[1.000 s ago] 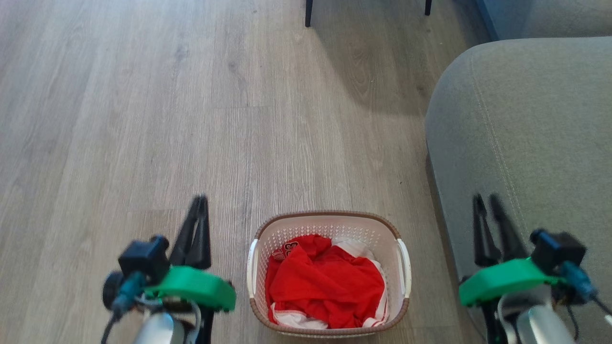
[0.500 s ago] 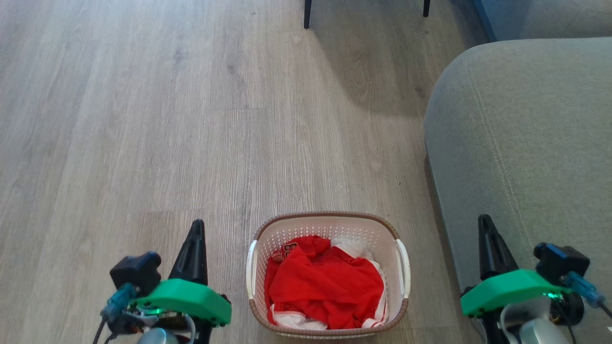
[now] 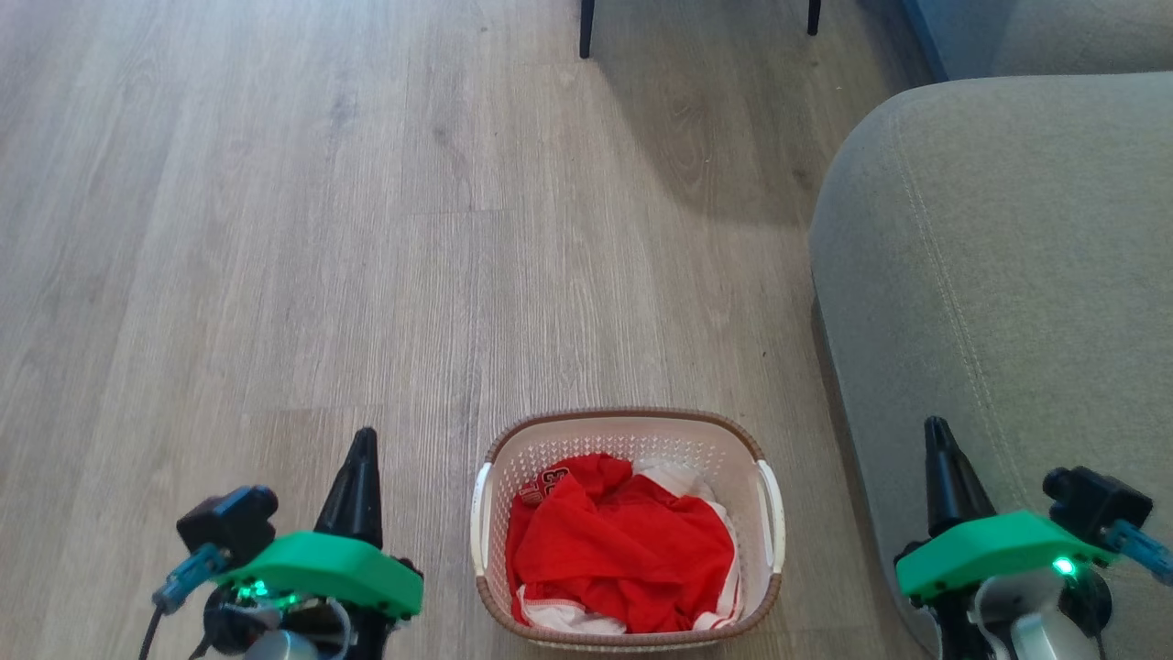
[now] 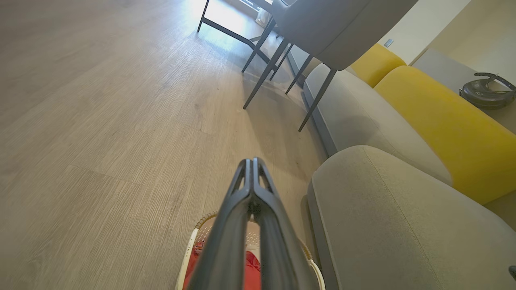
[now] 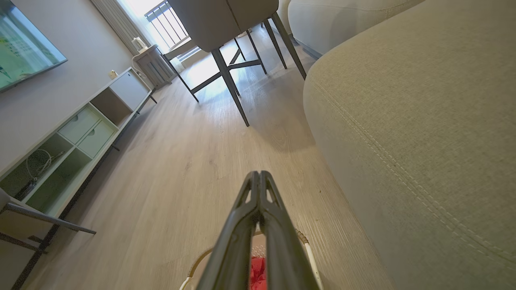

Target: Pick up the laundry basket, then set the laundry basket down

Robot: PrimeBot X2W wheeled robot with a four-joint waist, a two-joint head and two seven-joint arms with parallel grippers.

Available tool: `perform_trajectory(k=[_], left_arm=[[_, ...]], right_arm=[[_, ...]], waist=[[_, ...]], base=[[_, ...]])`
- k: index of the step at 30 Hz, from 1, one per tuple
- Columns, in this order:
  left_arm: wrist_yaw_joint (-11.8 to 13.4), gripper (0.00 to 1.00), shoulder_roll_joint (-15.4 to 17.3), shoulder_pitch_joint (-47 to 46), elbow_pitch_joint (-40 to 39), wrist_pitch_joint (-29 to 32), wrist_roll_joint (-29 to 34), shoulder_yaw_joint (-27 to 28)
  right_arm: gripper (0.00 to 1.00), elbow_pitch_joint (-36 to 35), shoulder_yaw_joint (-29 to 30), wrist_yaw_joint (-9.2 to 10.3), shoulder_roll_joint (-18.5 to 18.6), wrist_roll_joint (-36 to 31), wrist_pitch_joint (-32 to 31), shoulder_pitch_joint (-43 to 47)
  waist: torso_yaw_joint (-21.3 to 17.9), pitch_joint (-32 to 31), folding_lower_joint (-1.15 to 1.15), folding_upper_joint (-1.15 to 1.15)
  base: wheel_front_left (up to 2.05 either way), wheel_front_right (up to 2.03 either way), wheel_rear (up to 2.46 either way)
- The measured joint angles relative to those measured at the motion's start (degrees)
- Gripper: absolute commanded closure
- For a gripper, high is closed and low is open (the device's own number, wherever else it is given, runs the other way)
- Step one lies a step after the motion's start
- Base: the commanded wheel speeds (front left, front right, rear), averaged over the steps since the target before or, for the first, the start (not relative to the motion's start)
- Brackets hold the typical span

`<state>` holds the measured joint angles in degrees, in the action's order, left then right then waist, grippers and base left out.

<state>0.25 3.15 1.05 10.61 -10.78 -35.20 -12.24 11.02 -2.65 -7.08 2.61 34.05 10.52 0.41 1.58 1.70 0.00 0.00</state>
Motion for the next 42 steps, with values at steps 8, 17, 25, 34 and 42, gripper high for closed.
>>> perform_trajectory(k=[8,17,25,34,42], left_arm=[[-0.4,1.0,0.1,-0.3,0.4,1.1,-4.9,0.9],[-1.3,1.0,0.2,-0.7,0.9,2.3,-10.4,2.0],[-1.8,1.0,0.3,-1.1,1.3,3.6,-15.2,3.4],[-2.3,1.0,0.4,-1.1,1.6,4.7,-20.0,4.1],[-3.3,1.0,0.4,-1.2,1.9,6.1,-25.4,5.6]], right_arm=[[1.0,0.4,0.6,0.0,0.0,4.9,-1.0,-0.1],[1.0,0.8,1.0,0.0,0.2,10.5,-2.4,-0.1],[1.0,1.1,1.7,0.0,0.3,15.3,-3.5,-0.3],[1.0,1.4,2.4,0.0,0.3,20.2,-4.7,-0.6],[1.0,1.9,3.0,0.0,0.4,25.5,-6.0,-1.4]], waist=[[-0.1,-0.1,0.0,0.0],[-0.3,-0.3,0.0,0.0],[-0.4,-0.4,0.0,0.0],[-0.5,-0.5,0.0,0.0],[-0.7,-0.6,0.01,0.0]], base=[[0.0,0.0,0.0],[0.0,0.0,0.0],[0.0,0.0,0.0],[0.0,0.0,0.0],[0.0,0.0,0.0]])
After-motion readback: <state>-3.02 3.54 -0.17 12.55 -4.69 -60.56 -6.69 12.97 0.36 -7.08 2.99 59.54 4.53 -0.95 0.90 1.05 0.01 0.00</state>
